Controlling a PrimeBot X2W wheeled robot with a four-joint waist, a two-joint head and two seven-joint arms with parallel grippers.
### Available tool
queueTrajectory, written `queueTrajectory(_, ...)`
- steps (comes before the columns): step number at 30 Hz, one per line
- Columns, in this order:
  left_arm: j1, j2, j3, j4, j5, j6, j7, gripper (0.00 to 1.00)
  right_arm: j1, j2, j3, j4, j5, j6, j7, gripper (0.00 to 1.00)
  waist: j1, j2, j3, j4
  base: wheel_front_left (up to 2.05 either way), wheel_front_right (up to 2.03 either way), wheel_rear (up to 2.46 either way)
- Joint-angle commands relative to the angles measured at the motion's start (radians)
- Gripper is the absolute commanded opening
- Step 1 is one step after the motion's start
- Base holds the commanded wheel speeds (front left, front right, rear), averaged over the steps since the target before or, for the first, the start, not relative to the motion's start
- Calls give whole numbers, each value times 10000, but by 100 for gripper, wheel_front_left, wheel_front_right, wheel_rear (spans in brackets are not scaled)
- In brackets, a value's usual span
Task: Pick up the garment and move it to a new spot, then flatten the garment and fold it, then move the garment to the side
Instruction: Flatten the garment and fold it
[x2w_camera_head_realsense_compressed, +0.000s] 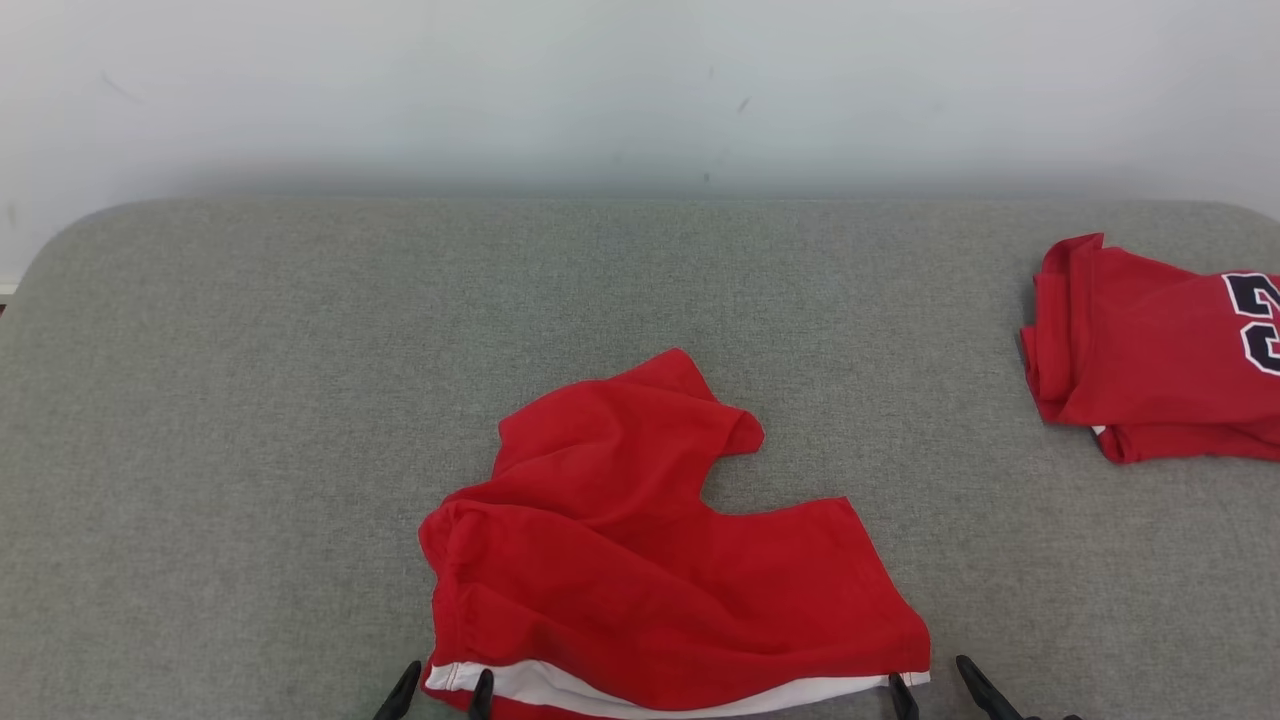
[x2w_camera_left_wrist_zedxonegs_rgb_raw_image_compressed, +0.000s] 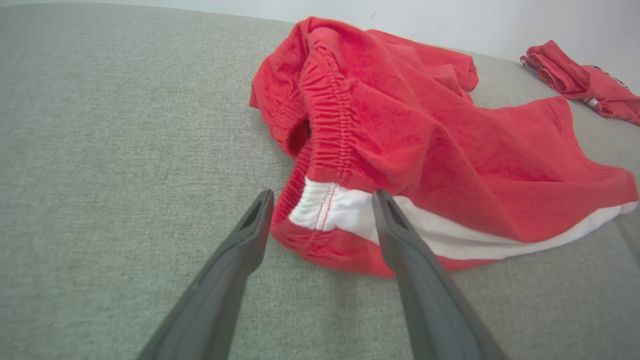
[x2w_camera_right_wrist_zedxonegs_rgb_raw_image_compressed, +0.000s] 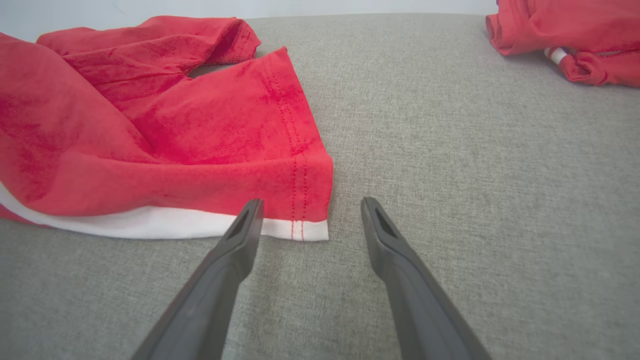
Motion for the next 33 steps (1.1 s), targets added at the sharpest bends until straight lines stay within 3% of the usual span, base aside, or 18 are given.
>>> queueTrajectory(1,-153,13,-62,82,-114,16,-29,100,-179,33,54,177,-82,4,0,100,0,0,25,-10,0,0,0)
queueTrajectory(8,-396,121,-228,261,-188,16,-29,100,-553,128,251,1005,-129,4,-2,100,0,0,-1,57,0,0,0)
queueTrajectory(9,-414,137,-276,387,-243,16,-27,100,-598,151,319,1194,-67,4,-2,91,0,0,-15,67,0,0,0)
queueTrajectory(10,-403,151,-319,614,-340,16,-27,85,-668,159,398,1398,-29,4,1,38,0,0,-33,75,0,0,0)
queueTrajectory(11,-459,205,-495,795,-381,15,-29,32,-740,161,441,1492,2,4,1,0,0,0,-66,78,0,0,0)
queueTrajectory(12,-586,221,-575,866,-477,15,-29,0,-788,173,474,1552,25,4,1,0,0,0,-83,79,0,0,0)
queueTrajectory(21,-297,393,-807,866,-1129,16,-27,0,-472,31,385,1211,365,4,0,0,0,0,-250,64,0,0,0)
queueTrajectory(28,409,582,-619,-428,-993,16,-29,0,541,-691,625,-679,768,4,-2,0,0,0,-136,79,0,0,0)
queueTrajectory(33,-55,708,-631,-1257,-1131,16,-29,0,174,-778,335,-2290,1592,4,-3,0,0,0,92,36,0,0,0)
